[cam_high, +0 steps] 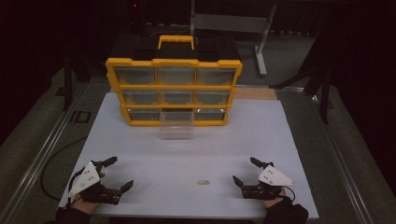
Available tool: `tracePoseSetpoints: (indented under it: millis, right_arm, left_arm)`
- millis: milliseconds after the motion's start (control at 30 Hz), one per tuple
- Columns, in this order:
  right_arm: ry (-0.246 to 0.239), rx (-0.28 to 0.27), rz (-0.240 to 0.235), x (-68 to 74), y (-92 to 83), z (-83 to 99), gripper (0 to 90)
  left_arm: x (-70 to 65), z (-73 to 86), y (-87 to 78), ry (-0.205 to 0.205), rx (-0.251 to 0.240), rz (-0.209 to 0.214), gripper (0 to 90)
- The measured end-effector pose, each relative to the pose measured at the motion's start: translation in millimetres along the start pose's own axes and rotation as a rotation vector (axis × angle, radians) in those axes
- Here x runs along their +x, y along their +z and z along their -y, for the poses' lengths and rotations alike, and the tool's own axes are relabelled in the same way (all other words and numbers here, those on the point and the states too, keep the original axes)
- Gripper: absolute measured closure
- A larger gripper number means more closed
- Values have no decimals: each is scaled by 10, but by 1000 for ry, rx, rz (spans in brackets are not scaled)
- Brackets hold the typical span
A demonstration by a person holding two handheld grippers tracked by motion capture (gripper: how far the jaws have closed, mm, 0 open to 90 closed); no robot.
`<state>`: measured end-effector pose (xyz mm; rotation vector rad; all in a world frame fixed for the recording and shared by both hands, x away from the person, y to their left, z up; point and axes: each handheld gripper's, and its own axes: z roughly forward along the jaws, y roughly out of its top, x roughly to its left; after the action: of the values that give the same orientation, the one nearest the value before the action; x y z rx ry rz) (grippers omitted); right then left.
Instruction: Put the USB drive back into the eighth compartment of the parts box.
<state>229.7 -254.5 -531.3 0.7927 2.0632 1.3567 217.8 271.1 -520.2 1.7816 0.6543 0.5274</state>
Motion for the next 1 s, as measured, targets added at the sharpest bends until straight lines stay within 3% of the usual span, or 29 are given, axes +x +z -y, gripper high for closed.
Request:
tracePoseSetpoints:
  millis: [1000]
  right_arm:
    - [-13, 8, 7, 22, -17, 2, 91]
  left_arm:
    - [-11, -3, 43, 15, 29, 16, 5]
